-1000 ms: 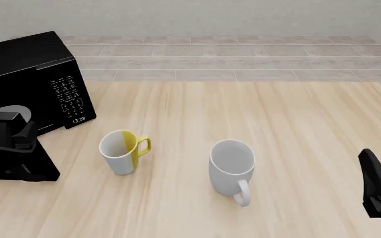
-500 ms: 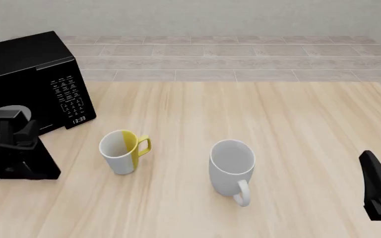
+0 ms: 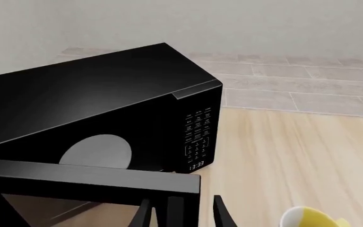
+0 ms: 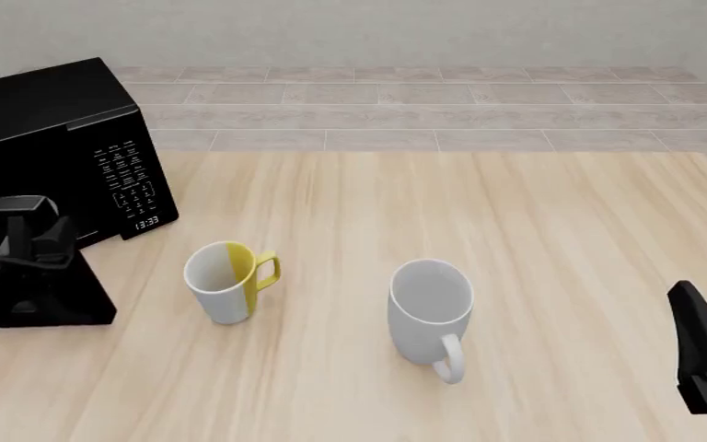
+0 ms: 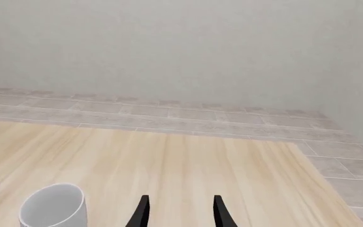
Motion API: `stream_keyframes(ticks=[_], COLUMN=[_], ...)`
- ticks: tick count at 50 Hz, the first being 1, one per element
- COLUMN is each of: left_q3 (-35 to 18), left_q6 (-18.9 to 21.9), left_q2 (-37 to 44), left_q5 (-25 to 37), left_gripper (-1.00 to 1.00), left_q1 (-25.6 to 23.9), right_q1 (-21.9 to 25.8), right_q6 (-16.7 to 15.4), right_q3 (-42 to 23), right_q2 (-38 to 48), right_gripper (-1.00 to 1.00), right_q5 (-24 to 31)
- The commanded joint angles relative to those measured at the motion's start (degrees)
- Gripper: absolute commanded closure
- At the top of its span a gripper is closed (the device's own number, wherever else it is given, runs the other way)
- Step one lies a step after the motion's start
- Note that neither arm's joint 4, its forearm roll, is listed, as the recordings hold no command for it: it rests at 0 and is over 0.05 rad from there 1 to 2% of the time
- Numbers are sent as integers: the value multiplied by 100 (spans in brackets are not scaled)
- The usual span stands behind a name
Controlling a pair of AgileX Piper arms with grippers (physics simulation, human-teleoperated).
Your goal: Close the microwave.
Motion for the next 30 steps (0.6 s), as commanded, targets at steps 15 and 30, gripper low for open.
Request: stream_keyframes(ticks=[15,30], left_q3=[-566,-700], left_q6=[107,109], left_q2=[373,528], left_q5=[43,39], left_gripper=[-100,-100], left_q1=[-53,9], right_q1=[6,-5], right_q6=[-19,-44], right_q3=[11,5], right_q2=[35,95], right_gripper=[-100,-100], right_q5=[-44,-98])
